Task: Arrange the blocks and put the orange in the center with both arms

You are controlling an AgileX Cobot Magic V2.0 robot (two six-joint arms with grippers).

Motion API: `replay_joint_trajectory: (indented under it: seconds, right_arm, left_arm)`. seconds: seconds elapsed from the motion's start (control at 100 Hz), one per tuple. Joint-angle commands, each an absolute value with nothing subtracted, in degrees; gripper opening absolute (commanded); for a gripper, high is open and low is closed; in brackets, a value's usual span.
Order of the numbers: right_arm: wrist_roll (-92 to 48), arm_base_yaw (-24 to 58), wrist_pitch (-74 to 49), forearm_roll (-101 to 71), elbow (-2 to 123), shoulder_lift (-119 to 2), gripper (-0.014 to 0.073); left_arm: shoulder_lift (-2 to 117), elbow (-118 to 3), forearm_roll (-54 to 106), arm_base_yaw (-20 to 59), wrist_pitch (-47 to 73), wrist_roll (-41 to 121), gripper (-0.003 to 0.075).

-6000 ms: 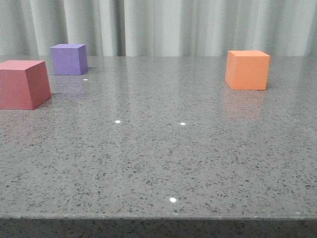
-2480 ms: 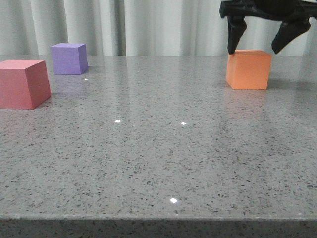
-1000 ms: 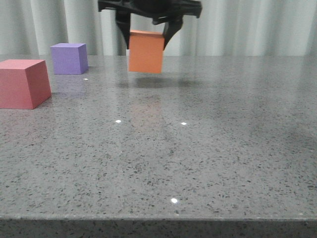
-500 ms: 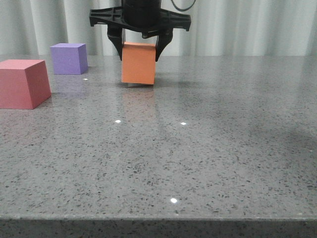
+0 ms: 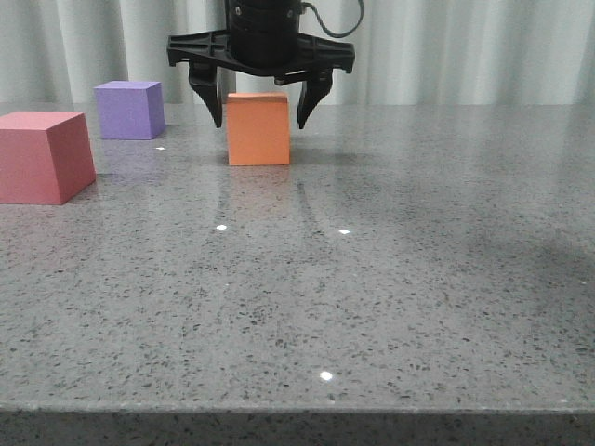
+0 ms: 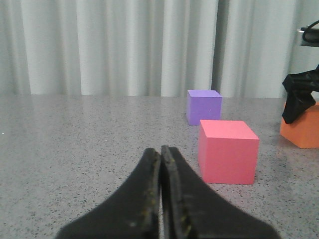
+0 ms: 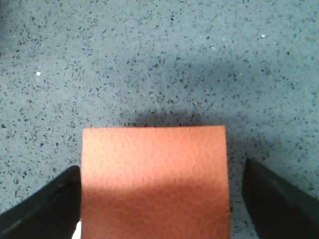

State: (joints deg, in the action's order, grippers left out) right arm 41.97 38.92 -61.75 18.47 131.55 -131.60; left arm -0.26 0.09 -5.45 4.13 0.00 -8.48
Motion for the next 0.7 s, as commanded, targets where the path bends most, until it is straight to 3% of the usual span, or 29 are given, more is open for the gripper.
replay_joint_trajectory:
  seconds: [0.0,0.69]
  right_arm:
    - [41.4,38.8,-60.1,20.2,133.1,-126.2,0.0663]
    - [19.2,27.9,-62.7,13.2,131.6,-112.9,0.0656]
  left_arm:
    - [-2.0,2.6,-5.2,4.0,-4.5,-8.8,-0.0019]
    - [-2.0,2.6,-5.2,4.0,-4.5,-8.8,-0.0019]
